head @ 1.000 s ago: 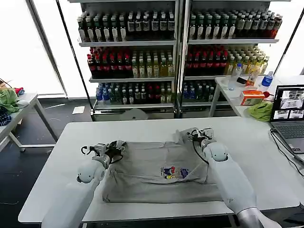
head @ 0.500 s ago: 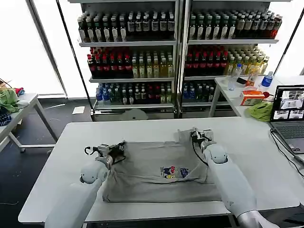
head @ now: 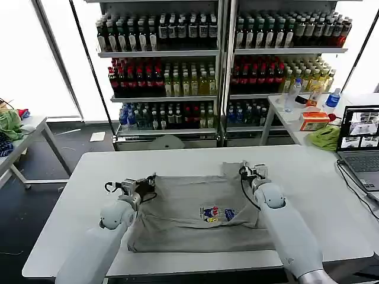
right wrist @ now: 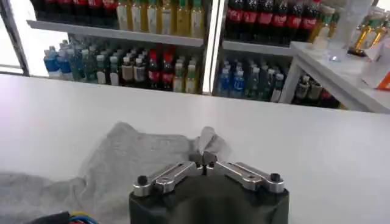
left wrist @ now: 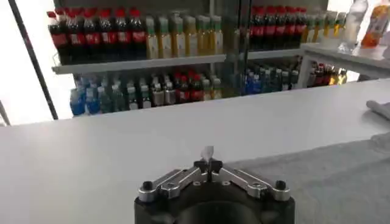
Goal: Fold and organize the clothes.
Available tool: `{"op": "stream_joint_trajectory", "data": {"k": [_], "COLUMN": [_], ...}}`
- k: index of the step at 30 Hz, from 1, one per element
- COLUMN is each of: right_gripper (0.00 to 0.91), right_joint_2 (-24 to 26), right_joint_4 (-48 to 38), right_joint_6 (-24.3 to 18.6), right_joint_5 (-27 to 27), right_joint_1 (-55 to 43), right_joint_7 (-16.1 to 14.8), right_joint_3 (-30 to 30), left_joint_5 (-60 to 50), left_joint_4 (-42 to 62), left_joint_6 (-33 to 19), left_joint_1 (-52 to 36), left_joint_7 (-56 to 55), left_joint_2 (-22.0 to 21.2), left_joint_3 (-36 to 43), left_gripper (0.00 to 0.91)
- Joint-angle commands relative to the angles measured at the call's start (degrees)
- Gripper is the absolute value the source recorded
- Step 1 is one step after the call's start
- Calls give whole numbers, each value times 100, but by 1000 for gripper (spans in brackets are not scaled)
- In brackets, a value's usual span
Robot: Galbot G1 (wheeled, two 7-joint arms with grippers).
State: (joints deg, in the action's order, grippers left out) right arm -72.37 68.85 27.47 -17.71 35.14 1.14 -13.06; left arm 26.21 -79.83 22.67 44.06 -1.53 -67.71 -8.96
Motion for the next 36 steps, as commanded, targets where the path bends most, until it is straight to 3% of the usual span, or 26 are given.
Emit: {"op": "stream_joint_trajectory", "data": {"k": [1,17,36], "right_gripper": [0,0,0], "right_joint_2": [157,557,779], "right_joint_4": [1030,2549,3359], "right_joint_6": [-62,111,-21], "right_joint_5": [-75,-412,-378], "right_joint_1": [253,728,2040], "right_joint_7": [-5,230,500], "right_joint_3": [-133,-338,-775], "left_joint_5": [-39,-247,-378], "left_joint_4": [-182,-636,-1816], "left_joint_6": [-284,-246,-252], "left_joint_1": [55,418,1538], "left_joint_7": [-42,-57,73], "left_joint_2": [42,215,679], "left_joint_3": [-36,-238,-724], "left_gripper": [0,0,0]}}
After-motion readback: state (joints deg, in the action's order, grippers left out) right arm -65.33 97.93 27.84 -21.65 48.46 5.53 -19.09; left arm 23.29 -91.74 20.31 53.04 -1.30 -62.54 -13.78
